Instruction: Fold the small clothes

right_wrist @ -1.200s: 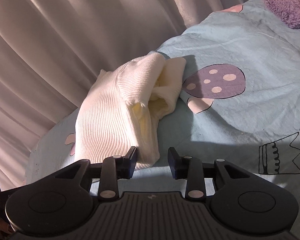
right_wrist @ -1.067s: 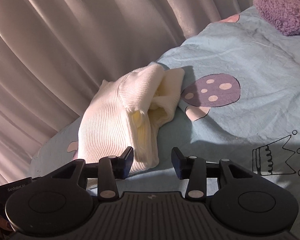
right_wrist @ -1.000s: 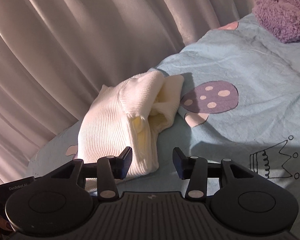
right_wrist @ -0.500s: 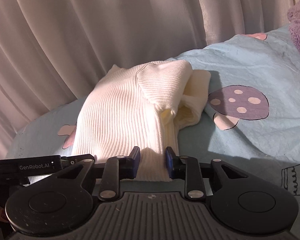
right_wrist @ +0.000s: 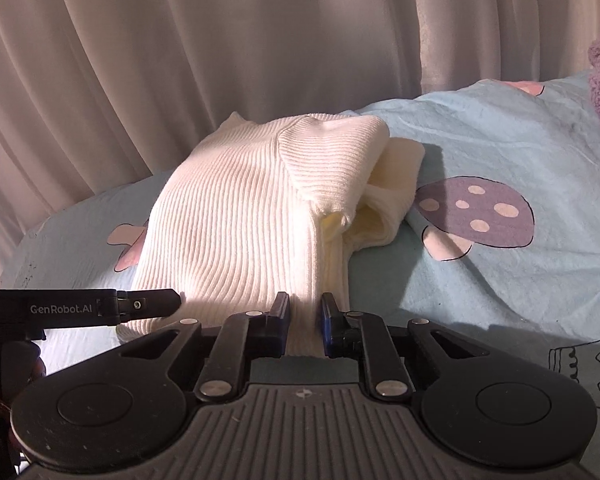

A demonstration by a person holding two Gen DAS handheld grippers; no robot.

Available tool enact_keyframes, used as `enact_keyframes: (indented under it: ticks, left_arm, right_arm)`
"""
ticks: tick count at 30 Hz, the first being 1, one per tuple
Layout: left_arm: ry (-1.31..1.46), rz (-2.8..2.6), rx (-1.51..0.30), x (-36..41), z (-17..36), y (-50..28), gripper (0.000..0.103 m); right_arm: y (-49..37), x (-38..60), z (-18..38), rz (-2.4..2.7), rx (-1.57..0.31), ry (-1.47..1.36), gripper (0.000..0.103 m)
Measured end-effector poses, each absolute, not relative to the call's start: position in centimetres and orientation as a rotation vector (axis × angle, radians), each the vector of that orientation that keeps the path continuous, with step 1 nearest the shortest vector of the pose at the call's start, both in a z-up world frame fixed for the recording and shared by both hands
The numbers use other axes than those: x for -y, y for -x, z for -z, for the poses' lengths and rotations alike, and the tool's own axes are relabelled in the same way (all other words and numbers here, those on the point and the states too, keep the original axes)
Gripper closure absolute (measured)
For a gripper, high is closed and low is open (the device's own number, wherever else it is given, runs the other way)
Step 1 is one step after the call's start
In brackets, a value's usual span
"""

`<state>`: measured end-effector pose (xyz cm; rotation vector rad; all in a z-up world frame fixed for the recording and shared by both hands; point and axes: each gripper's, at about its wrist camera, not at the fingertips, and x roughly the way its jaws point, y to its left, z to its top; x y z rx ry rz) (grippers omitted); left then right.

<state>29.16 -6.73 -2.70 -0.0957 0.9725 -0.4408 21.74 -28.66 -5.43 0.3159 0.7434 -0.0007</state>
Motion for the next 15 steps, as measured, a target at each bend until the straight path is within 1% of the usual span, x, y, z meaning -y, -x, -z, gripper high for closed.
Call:
enact_keyframes:
  ticks: [6, 7, 8, 9, 10, 11, 12, 15]
  left_arm:
    - [0.074, 0.472, -0.975, 6.7, 2.7, -28.8, 0.033]
    - [0.073, 0.482, -0.980, 6.5, 2.6, -28.7, 0.033]
    - [0.073, 0.500, -0.991, 6.2, 2.6, -28.7, 0.033]
    - [0.080, 0.521, -1.003, 5.8, 2.5, -28.7, 0.033]
    - [0.100, 0.546, -1.016, 5.1, 2.4, -28.7, 0.033]
    - [0.128, 0.568, -1.025, 4.5, 2.3, -28.9, 0.033]
    - [0.178, 0.594, -1.029, 3.6, 2.1, -29.2, 0.033]
    - [0.304, 0.618, -1.011, 1.8, 1.6, -30.7, 0.031]
  right_arm:
    - [-21.6, 29.3, 4.9, 0.009, -0.760, -0.280, 0.087]
    - [-21.5, 29.8, 4.8, 0.023, -0.768, -0.288, 0.083]
    - [-21.4, 30.5, 4.7, 0.029, -0.771, -0.316, 0.072]
    - [-21.2, 31.8, 4.7, 0.016, -0.765, -0.383, 0.067]
    - [-21.2, 33.0, 4.8, -0.003, -0.761, -0.459, 0.065]
    - [-21.3, 34.2, 5.0, -0.015, -0.762, -0.539, 0.062]
    - [-21.5, 35.6, 5.2, -0.024, -0.763, -0.645, 0.056]
    - [-22.5, 39.0, 6.2, -0.080, -0.716, -0.888, 0.048]
